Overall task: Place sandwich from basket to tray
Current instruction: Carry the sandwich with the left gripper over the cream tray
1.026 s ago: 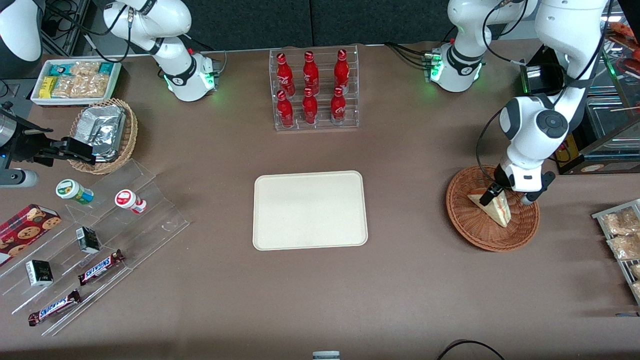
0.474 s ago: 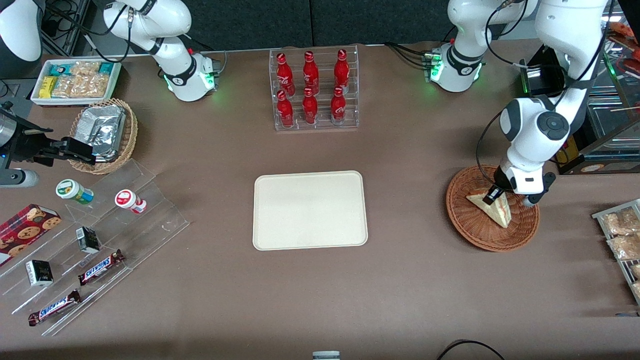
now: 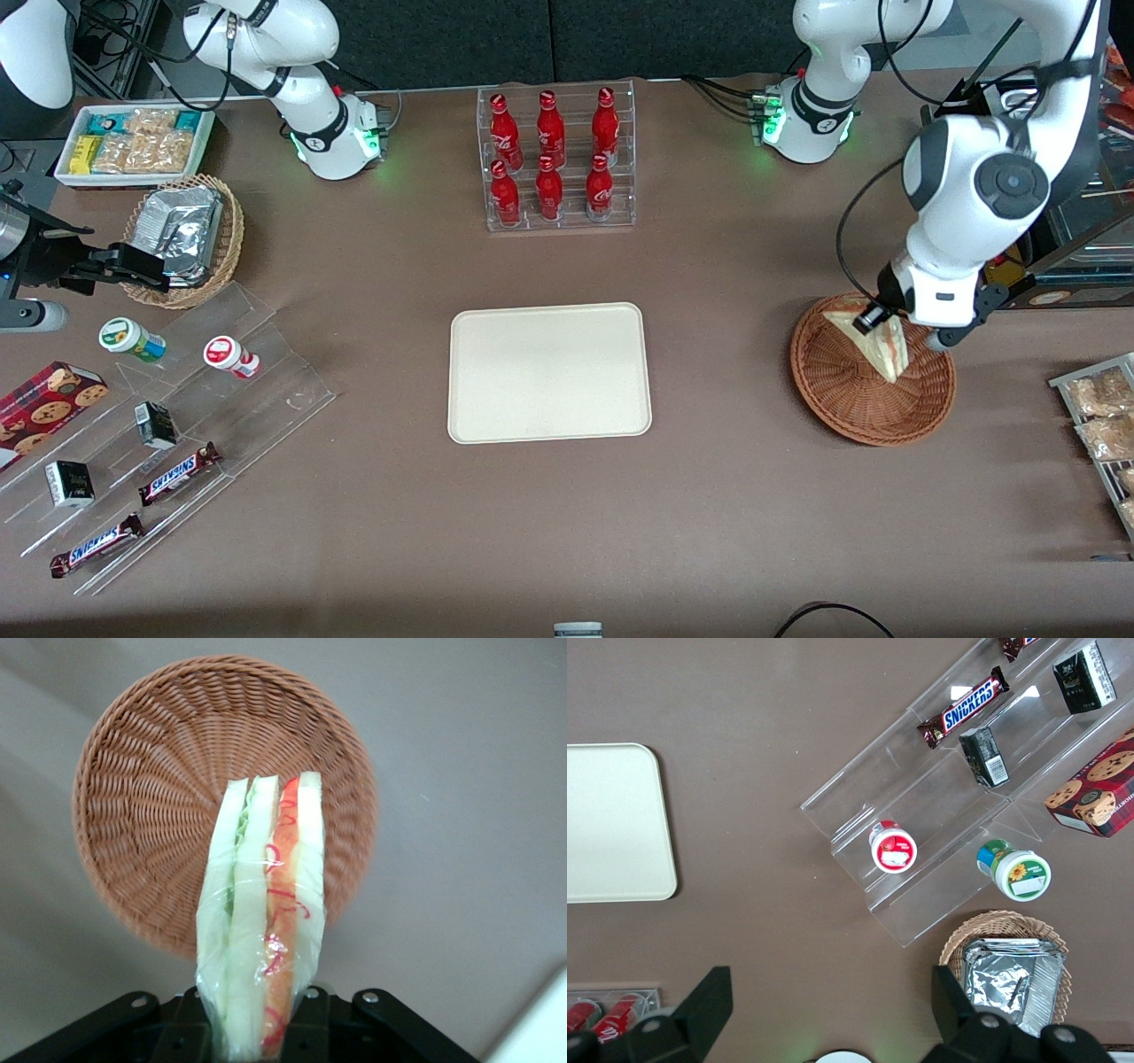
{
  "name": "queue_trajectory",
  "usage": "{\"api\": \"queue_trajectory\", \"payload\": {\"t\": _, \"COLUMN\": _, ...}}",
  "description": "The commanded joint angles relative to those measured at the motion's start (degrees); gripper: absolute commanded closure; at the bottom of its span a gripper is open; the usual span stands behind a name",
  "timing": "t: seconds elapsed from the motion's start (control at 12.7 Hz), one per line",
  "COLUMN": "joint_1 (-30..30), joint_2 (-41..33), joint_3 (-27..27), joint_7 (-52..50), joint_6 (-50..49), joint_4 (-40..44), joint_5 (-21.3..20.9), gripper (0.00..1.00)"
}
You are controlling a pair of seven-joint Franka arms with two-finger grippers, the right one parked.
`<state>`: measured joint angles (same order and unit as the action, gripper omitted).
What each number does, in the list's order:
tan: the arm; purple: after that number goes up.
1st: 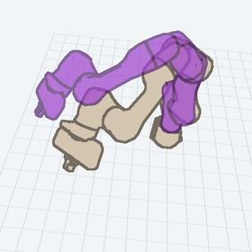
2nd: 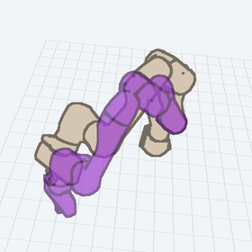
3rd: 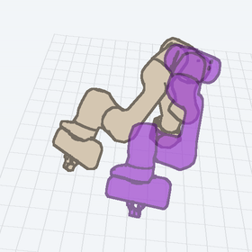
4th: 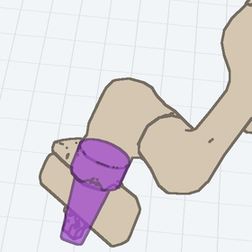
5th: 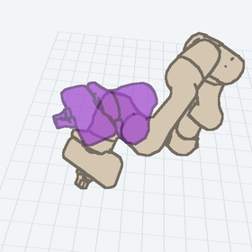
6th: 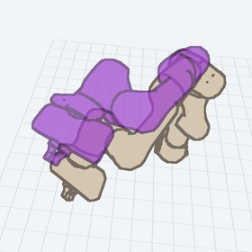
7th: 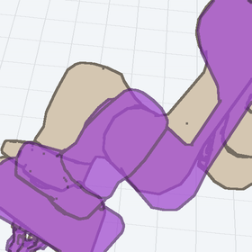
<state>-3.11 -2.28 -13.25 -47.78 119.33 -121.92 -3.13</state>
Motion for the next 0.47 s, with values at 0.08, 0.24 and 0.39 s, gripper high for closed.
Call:
{"api": "queue_trajectory", "payload": {"t": 0.08, "joint_1": 0.12, "joint_2": 1.32, "joint_3": -7.29, "joint_7": -3.10, "joint_6": -11.48, "joint_4": 12.92, "joint_5": -0.39, "gripper": 1.00}}
{"api": "queue_trajectory", "payload": {"t": 0.24, "joint_1": 0.12, "joint_2": 2.10, "joint_3": -11.86, "joint_7": -3.37, "joint_6": -11.58, "joint_4": 14.95, "joint_5": -0.30, "gripper": 1.00}}
{"api": "queue_trajectory", "payload": {"t": 0.39, "joint_1": 0.21, "joint_2": 4.90, "joint_3": -16.87, "joint_7": -2.76, "joint_6": -10.97, "joint_4": 16.79, "joint_5": -0.48, "gripper": 1.00}}
